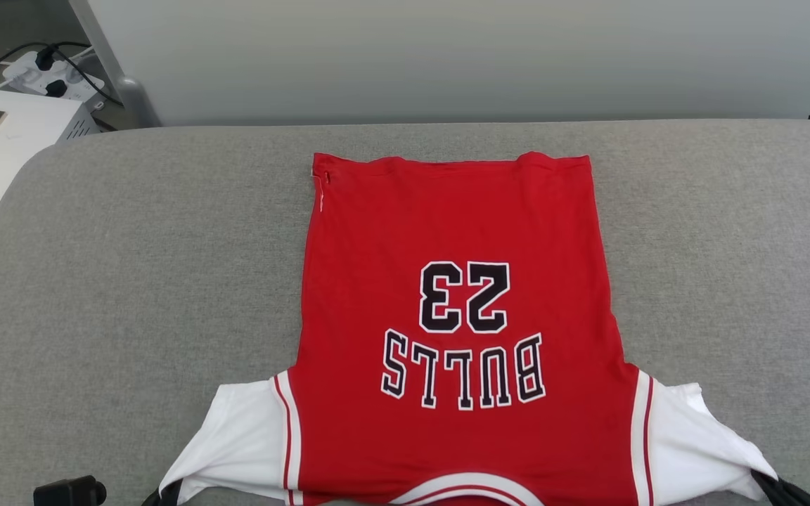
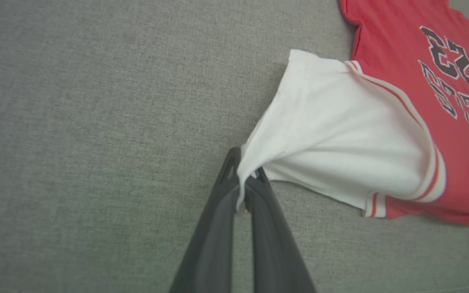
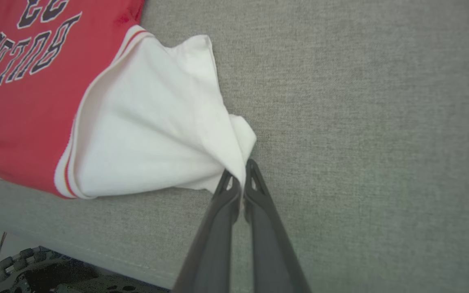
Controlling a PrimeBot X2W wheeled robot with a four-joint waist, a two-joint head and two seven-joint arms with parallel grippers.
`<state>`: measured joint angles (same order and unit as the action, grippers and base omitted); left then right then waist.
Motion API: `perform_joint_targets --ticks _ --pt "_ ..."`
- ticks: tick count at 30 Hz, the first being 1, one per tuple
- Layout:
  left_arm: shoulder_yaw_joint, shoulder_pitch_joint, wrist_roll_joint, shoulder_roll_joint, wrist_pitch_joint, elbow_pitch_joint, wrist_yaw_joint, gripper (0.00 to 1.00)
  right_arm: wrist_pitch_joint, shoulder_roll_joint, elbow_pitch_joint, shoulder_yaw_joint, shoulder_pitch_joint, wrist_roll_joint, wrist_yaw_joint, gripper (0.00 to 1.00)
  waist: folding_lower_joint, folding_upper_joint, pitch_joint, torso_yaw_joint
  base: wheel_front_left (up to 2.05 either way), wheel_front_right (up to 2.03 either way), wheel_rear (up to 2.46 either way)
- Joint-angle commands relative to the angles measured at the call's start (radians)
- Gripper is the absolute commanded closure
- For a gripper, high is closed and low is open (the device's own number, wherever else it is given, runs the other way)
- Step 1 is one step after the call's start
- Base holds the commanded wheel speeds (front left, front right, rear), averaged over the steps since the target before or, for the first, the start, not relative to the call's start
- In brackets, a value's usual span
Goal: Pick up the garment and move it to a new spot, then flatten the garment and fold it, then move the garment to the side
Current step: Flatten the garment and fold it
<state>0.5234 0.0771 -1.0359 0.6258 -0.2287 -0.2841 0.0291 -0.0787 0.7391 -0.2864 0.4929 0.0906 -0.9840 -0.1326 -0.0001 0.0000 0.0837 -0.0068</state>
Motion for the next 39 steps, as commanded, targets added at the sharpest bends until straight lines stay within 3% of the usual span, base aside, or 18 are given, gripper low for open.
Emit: perform_joint_targets --ticks 1,9,16,21,31,35,39 --pt "-0.001 -0.009 0.009 0.0 -0.008 -0.01 -0.005 1.0 0.001 -0.003 0.0 -0.019 -0.025 0.018 0.002 0.0 0.0001 0.0 0.004 -0.002 0.0 0.0 0.0" --pt "-0.021 -0.054 0.065 -0.032 -0.028 0.003 -0.026 1.0 0.033 0.003 0.081 -0.136 -0.141 0.097 0.002 0.0 0.0001 0.0 0.041 0.013 0.0 0.0 0.0" --pt "-0.029 -0.132 0.147 -0.059 -0.031 0.069 -0.008 1.0 0.12 0.011 0.17 -0.289 -0.378 0.189 0.002 0.0 0.0001 0.0 0.127 0.065 0.0 0.0 0.0" --pt "-0.031 -0.196 0.19 -0.078 -0.032 0.126 0.001 1.0 0.298 -0.004 0.191 -0.323 -0.587 0.219 0.002 0.0 0.0001 0.0 0.216 0.116 0.0 0.0 0.0" --pt "-0.018 -0.293 0.285 -0.141 -0.033 0.217 0.023 1.0 0.879 -0.021 0.005 -0.167 -1.013 0.287 0.002 0.0 0.0001 0.0 0.397 0.212 0.0 0.0 0.0" --pt "-0.016 -0.316 0.314 -0.174 -0.033 0.236 0.02 1.0 1.003 -0.057 -0.096 -0.152 -1.131 0.327 0.002 0.0 0.0001 0.0 0.451 0.245 0.0 0.0 0.0" --pt "-0.018 -0.337 0.34 -0.201 -0.033 0.242 0.017 1.0 1.05 -0.104 -0.177 -0.154 -1.214 0.372 0.002 0.0 0.0001 0.0 0.493 0.267 0.0 0.0 0.0"
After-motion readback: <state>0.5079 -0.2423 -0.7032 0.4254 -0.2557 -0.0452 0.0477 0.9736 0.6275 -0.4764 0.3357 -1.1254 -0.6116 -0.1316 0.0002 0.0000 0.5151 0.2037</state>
